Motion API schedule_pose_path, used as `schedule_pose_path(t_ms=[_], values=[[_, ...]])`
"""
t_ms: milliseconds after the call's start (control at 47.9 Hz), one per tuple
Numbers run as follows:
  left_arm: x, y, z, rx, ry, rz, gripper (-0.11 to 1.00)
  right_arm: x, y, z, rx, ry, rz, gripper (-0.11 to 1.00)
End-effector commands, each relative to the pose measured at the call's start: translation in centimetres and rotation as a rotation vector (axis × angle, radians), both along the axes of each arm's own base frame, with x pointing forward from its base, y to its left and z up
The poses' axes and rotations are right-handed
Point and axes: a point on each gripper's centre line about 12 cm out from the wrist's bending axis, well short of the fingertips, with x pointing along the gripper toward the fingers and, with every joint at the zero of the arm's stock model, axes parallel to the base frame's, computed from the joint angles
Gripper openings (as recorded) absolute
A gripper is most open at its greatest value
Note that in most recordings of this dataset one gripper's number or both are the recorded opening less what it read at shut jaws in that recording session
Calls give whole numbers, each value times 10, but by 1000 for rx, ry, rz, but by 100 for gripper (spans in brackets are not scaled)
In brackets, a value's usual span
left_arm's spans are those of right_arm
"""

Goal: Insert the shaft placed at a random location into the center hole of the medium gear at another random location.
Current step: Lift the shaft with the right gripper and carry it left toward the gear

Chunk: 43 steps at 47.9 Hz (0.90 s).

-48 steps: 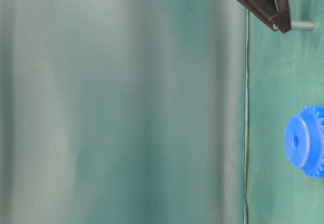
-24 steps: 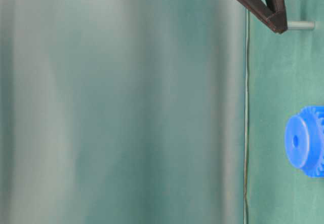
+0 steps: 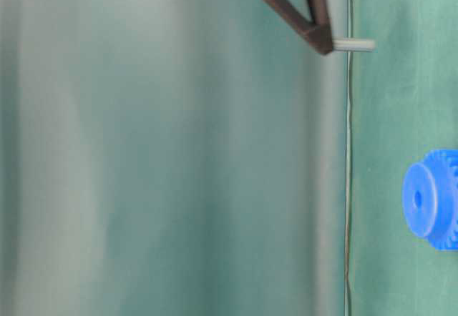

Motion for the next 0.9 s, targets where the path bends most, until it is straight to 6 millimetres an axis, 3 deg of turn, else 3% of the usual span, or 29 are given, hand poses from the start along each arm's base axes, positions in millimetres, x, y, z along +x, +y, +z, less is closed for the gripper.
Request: schedule_pose_path(t_ms=[0,376,877], values=[[3,0,7,1,-14,-2,0,3,-1,16,-15,-29,3,14],[3,0,7,1,-9,-2,0,15,4,15,-11,-22,28,14],[3,0,7,3,-9,-1,0,86,23,23,-14,-50,121,14]])
